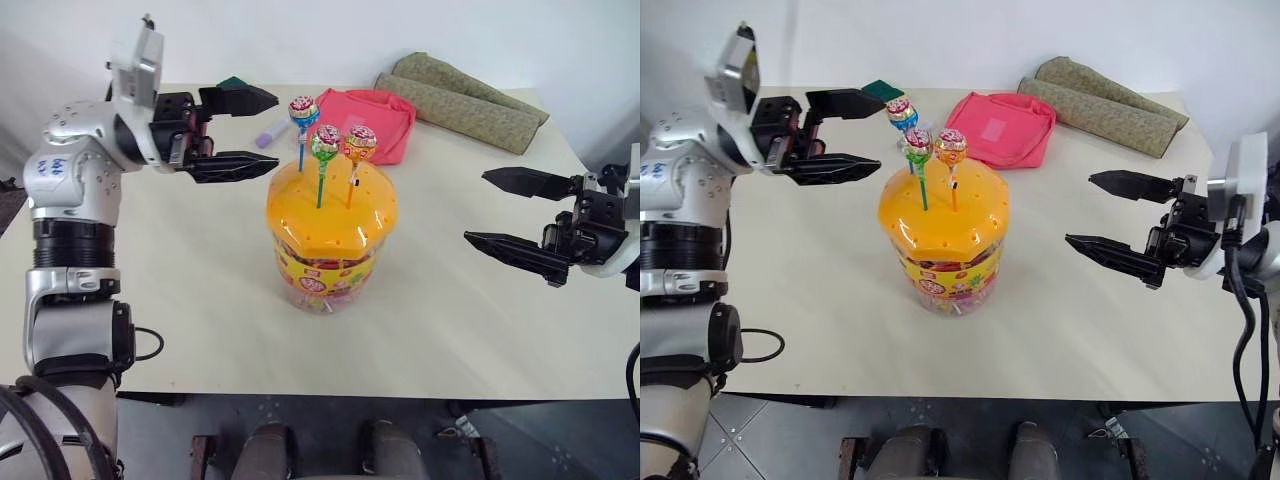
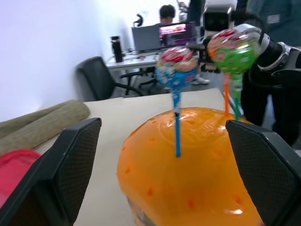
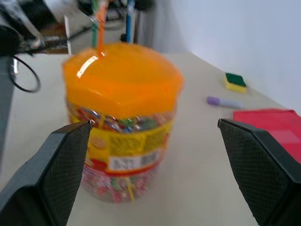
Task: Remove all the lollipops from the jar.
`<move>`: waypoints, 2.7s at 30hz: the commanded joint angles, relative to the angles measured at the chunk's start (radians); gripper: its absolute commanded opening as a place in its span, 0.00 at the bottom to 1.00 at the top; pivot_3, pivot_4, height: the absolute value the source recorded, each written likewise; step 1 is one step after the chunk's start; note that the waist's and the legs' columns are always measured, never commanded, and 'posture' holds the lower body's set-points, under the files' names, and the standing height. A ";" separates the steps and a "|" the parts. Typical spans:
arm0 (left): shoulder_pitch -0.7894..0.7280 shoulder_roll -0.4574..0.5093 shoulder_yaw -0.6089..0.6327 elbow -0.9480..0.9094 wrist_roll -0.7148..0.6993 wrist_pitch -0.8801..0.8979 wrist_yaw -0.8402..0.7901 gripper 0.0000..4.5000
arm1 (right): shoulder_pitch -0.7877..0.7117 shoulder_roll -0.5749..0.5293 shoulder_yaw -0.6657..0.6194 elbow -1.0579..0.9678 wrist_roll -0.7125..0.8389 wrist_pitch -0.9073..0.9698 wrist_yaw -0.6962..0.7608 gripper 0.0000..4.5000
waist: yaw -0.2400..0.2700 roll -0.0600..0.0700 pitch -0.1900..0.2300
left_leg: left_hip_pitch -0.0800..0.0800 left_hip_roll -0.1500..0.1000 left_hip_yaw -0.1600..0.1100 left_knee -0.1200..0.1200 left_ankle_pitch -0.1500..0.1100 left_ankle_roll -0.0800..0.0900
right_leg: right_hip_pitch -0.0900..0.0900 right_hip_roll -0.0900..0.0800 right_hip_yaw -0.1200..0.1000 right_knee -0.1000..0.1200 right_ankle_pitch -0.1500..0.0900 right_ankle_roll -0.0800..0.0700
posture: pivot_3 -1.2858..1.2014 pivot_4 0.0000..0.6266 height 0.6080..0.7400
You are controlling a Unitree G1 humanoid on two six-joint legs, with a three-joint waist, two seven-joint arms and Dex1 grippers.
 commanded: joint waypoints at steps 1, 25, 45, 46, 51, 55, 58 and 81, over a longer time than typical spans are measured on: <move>-0.066 -0.031 -0.013 0.073 0.025 -0.022 -0.053 1.00 | 0.021 0.002 -0.067 -0.079 0.064 0.021 -0.055 1.00 | 0.001 -0.002 0.001 | 0.000 0.000 0.000 0.000 0.000 0.000 | 0.000 0.000 0.000 0.000 0.000 0.000 | 0.52 0.24 1.00; -0.186 -0.072 0.070 0.043 -0.069 0.146 -0.035 0.01 | 0.116 -0.009 -0.143 -0.094 0.056 -0.044 -0.097 1.00 | 0.003 -0.009 0.005 | -0.002 0.000 -0.002 0.003 0.000 0.000 | 0.000 0.000 0.000 0.001 0.000 0.001 | 0.52 0.24 1.00; 0.355 0.326 0.134 -0.336 0.155 0.645 0.599 0.01 | 0.021 -0.016 -0.030 0.033 -0.014 -0.061 -0.003 1.00 | 0.000 -0.011 0.007 | -0.001 0.000 -0.002 0.001 0.000 0.000 | 0.000 0.000 0.001 0.001 0.000 0.001 | 0.52 0.24 1.00; 0.396 0.336 0.140 -0.343 0.157 0.677 0.618 0.01 | 0.009 -0.010 -0.016 0.041 -0.018 -0.064 0.000 1.00 | 0.000 -0.011 0.007 | -0.001 0.001 -0.002 0.001 0.000 0.000 | 0.000 0.000 0.002 0.001 0.000 0.001 | 0.52 0.24 1.00; 0.499 0.356 0.116 -0.347 0.164 0.757 0.652 0.22 | -0.049 0.018 0.054 0.067 -0.041 -0.074 0.005 1.00 | 0.005 -0.012 0.008 | -0.001 0.001 -0.002 0.002 0.000 0.000 | 0.000 0.000 0.001 0.002 0.000 0.001 | 0.52 0.24 1.00; 0.514 0.370 0.107 -0.359 0.166 0.783 0.664 0.50 | -0.075 0.025 0.076 0.080 -0.050 -0.077 0.010 1.00 | 0.005 -0.012 0.008 | -0.001 0.000 -0.003 0.002 0.000 0.000 | 0.000 -0.001 0.001 0.002 0.000 0.001 | 0.52 0.24 1.00; 0.512 0.377 0.108 -0.367 0.161 0.802 0.667 0.71 | -0.077 0.026 0.077 0.081 -0.051 -0.076 0.010 1.00 | 0.002 -0.012 0.008 | -0.001 0.000 -0.002 0.001 0.000 0.000 | -0.001 0.000 0.001 0.001 0.000 0.001 | 0.52 0.24 1.00; 0.420 0.238 0.305 -0.474 -0.122 0.435 0.379 1.00 | -0.140 -0.125 0.066 -0.016 0.012 0.109 -0.072 1.00 | -0.001 -0.011 0.008 | -0.002 0.001 0.000 0.001 0.000 0.000 | -0.003 0.000 0.002 0.002 0.000 0.001 | 0.52 0.24 1.00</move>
